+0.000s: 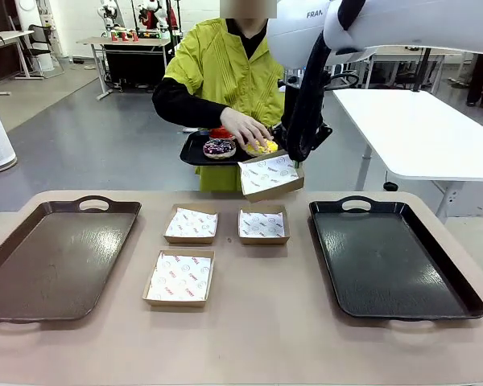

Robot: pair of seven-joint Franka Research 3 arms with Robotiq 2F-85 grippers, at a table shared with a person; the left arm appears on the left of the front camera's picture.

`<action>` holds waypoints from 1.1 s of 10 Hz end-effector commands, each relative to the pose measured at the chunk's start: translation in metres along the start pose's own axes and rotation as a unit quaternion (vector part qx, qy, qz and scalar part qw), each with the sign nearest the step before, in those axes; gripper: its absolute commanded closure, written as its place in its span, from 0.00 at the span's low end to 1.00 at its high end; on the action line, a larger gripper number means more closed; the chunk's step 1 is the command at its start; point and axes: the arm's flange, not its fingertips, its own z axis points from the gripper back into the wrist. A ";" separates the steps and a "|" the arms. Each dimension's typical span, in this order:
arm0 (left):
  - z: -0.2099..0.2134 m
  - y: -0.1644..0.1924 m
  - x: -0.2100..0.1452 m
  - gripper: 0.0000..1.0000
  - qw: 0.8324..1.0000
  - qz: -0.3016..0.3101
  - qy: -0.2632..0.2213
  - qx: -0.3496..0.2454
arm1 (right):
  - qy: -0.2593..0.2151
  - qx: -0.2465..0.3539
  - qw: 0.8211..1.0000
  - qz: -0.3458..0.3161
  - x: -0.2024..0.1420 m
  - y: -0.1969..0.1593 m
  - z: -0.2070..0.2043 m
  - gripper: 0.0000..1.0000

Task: Individually package the donuts and arrange them on the tray.
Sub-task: Pick up one Paper togo box, then place the picked Paper togo box on the Handle tray while simultaneously picking up another Paper togo box from the table with the other hand.

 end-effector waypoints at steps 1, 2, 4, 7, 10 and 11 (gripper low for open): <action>-0.001 -0.001 0.001 0.00 1.000 -0.004 -0.009 -0.003 | 0.001 0.004 1.000 0.003 -0.009 0.002 0.004 1.00; -0.001 -0.001 0.001 0.00 1.000 -0.004 -0.009 -0.003 | 0.001 0.004 1.000 0.003 -0.009 0.002 0.004 1.00; -0.001 -0.001 0.001 0.00 1.000 -0.004 -0.009 -0.003 | 0.001 0.004 1.000 0.003 -0.009 0.002 0.004 1.00; -0.001 -0.001 0.001 0.00 1.000 -0.004 -0.009 -0.003 | 0.001 0.004 1.000 0.003 -0.009 0.002 0.004 1.00; -0.001 -0.001 0.001 0.00 1.000 -0.004 -0.009 -0.003 | 0.001 0.004 1.000 0.003 -0.009 0.002 0.004 1.00; -0.001 -0.001 0.001 0.00 1.000 -0.004 -0.009 -0.003 | 0.001 0.004 1.000 0.003 -0.009 0.002 0.004 1.00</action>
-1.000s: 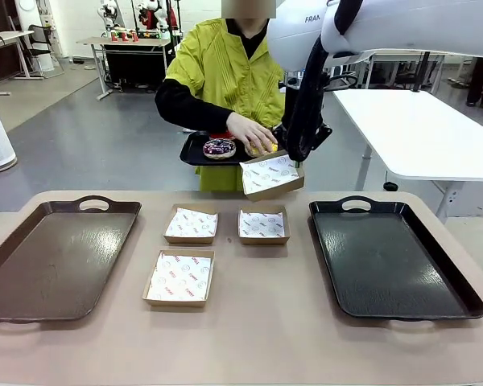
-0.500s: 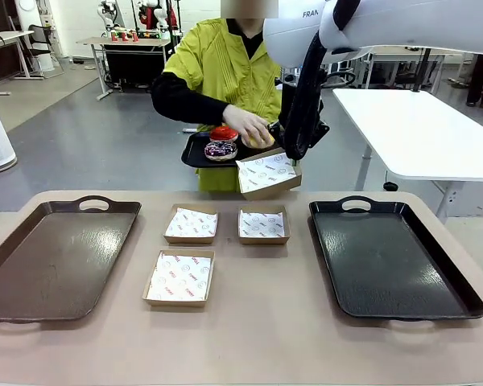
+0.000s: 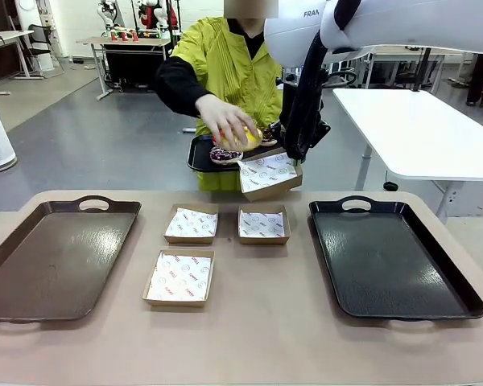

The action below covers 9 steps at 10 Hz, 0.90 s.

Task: Individually package the donuts and arrange them on the tray.
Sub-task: Place the picked Paper togo box on the Handle tray while simultaneously picking up another Paper togo box from the table with the other hand.

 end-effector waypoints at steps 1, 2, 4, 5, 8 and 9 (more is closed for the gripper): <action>-0.001 -0.001 0.001 0.00 1.000 -0.004 -0.009 -0.003 | 0.004 0.002 1.000 -0.002 -0.006 -0.003 -0.002 1.00; -0.001 -0.001 0.001 0.00 1.000 -0.004 -0.009 -0.003 | 0.004 0.002 1.000 -0.002 -0.006 -0.003 -0.002 1.00; -0.001 -0.001 0.001 0.00 1.000 -0.004 -0.009 -0.003 | 0.004 0.002 1.000 -0.002 -0.006 -0.003 -0.002 1.00; -0.001 -0.001 0.001 0.00 1.000 -0.004 -0.009 -0.003 | 0.004 0.002 1.000 -0.002 -0.006 -0.003 -0.002 1.00; -0.001 -0.001 0.001 0.00 1.000 -0.004 -0.009 -0.003 | 0.004 0.002 1.000 -0.002 -0.006 -0.003 -0.002 1.00; -0.001 -0.001 0.001 0.00 1.000 -0.004 -0.009 -0.003 | 0.004 0.002 1.000 -0.002 -0.006 -0.003 -0.002 1.00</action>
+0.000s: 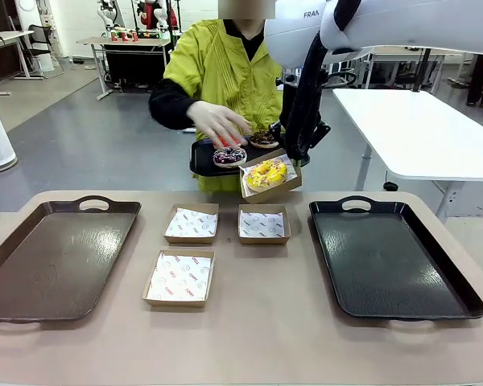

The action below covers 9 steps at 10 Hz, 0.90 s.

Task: Individually package the donuts and arrange them on the tray.
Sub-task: Place the picked Paper togo box on the Handle tray while simultaneously picking up another Paper togo box from the table with the other hand.

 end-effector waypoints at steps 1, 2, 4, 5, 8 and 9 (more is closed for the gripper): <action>-0.001 -0.001 0.001 0.00 1.000 -0.004 -0.009 -0.003 | 0.004 0.002 1.000 -0.002 -0.006 -0.003 -0.002 1.00; -0.001 -0.001 0.001 0.00 1.000 -0.004 -0.009 -0.003 | 0.004 0.002 1.000 -0.002 -0.006 -0.003 -0.002 1.00; 0.000 0.000 0.000 0.00 1.000 0.000 0.000 0.000 | 0.000 0.000 1.000 0.000 0.000 0.000 0.000 0.99; -0.010 -0.016 0.000 0.00 0.999 -0.026 0.028 0.030 | -0.004 -0.005 1.000 0.026 -0.009 -0.013 0.001 0.99; -0.075 -0.087 -0.003 0.00 0.977 -0.083 0.047 0.190 | -0.003 -0.003 1.000 0.030 -0.057 -0.093 0.006 0.99; -0.102 -0.102 -0.006 0.00 0.964 -0.092 0.046 0.246 | 0.002 0.010 1.000 0.021 -0.071 -0.117 0.002 0.99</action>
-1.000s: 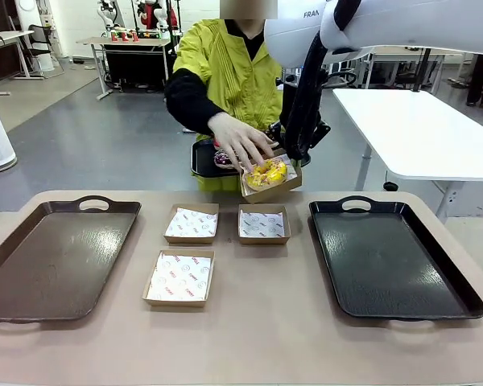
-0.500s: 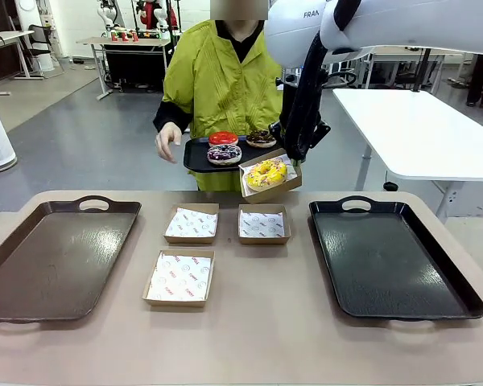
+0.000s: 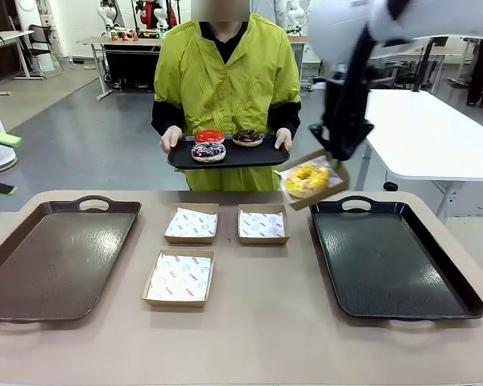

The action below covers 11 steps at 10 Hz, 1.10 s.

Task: Individually package the donuts and arrange them on the tray.
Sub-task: Place the picked Paper togo box on the Handle tray while simultaneously picking up another Paper togo box from the table with the other hand.

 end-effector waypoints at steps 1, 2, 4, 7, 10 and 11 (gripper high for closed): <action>-0.038 -0.042 0.009 0.00 0.992 -0.012 0.012 0.129 | 0.002 0.027 1.000 -0.013 -0.043 -0.048 -0.020 0.99; -0.061 -0.064 0.008 0.00 0.984 -0.025 0.014 0.173 | -0.005 0.037 0.999 -0.027 -0.056 -0.068 -0.028 0.99; -0.112 -0.089 0.010 0.00 0.963 -0.046 0.019 0.264 | -0.004 0.046 0.998 -0.046 -0.070 -0.095 -0.055 0.99; -0.190 -0.087 0.015 0.00 0.930 -0.057 0.026 0.361 | -0.013 0.056 0.997 -0.043 -0.073 -0.115 -0.088 0.99; -0.247 -0.065 0.014 0.00 0.904 -0.061 0.004 0.424 | -0.002 0.040 0.998 -0.054 -0.073 -0.115 -0.090 0.99; -0.263 -0.055 0.014 0.00 0.899 -0.060 0.006 0.435 | -0.002 0.040 0.998 -0.054 -0.073 -0.115 -0.090 0.99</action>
